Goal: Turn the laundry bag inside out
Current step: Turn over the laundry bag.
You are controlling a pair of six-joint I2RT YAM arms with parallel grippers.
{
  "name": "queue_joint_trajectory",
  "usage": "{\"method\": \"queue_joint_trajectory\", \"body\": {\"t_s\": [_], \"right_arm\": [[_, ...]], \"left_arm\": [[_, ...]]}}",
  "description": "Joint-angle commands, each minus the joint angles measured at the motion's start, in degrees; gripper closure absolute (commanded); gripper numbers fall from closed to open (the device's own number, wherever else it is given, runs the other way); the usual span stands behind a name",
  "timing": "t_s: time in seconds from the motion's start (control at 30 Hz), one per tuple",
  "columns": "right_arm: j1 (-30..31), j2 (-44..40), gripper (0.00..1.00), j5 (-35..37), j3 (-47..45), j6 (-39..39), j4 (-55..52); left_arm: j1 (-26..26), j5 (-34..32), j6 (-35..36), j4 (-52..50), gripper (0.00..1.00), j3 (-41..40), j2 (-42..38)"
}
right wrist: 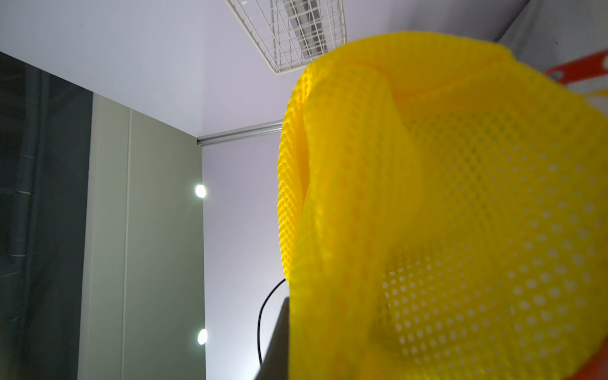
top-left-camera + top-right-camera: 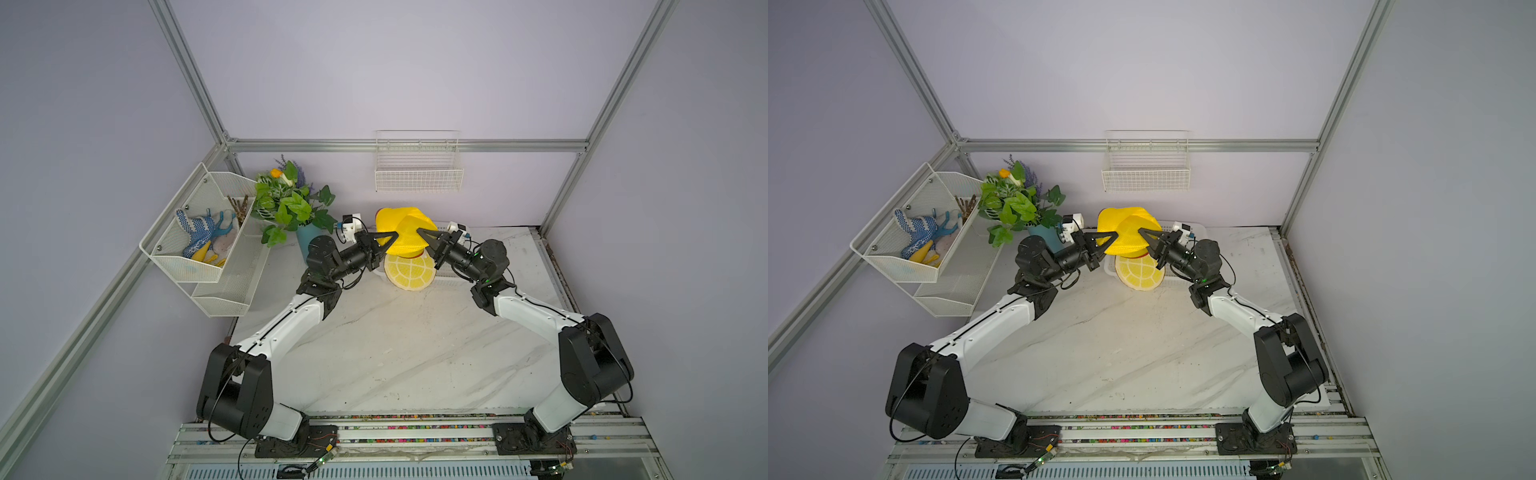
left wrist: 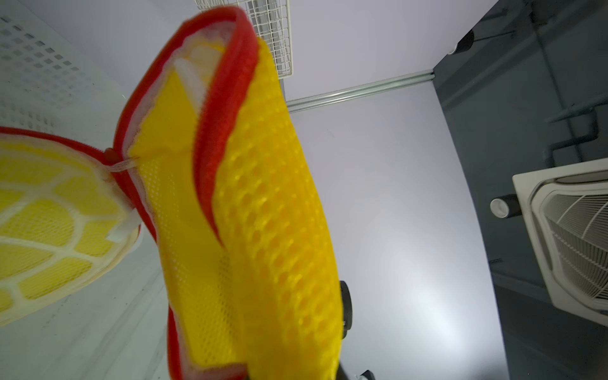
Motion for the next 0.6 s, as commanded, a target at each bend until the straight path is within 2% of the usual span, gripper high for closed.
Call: {"method": "queue_joint_trajectory", "body": {"t_s": [0.0, 0.07, 0.13, 0.23, 0.33, 0.43, 0.57], "right_arm": [[-2.13, 0.66, 1.00, -7.42, 3.10, -7.76, -3.73], [-3.20, -0.52, 1.00, -12.50, 2.78, -11.82, -7.28], [-4.67, -2.20, 1.00, -16.76, 0.97, -14.17, -9.20], [-6.31, -3.43, 1.00, -21.14, -2.20, -10.15, -2.59], [-6.72, -3.34, 1.00, -24.76, -1.83, -6.43, 2.72], [-6.80, -3.17, 1.00, -26.23, -1.41, -3.18, 6.21], [-6.90, -3.19, 1.00, -25.55, -1.41, 0.78, 10.02]], "left_arm": [[0.20, 10.52, 6.53, -7.75, 0.42, -1.60, -4.75], [2.57, 10.32, 4.65, -5.08, 0.32, -1.75, -5.61], [5.49, 10.32, 0.00, -0.25, 0.26, -2.02, -5.72], [8.09, 10.67, 1.18, -2.49, 0.23, -1.84, -6.07], [8.78, 10.21, 3.07, -4.39, 0.25, -2.17, -5.00], [8.80, 9.67, 0.28, 0.46, 0.29, -2.17, -2.52], [8.44, 10.14, -1.32, 2.71, 0.40, -1.66, 1.84]]}}
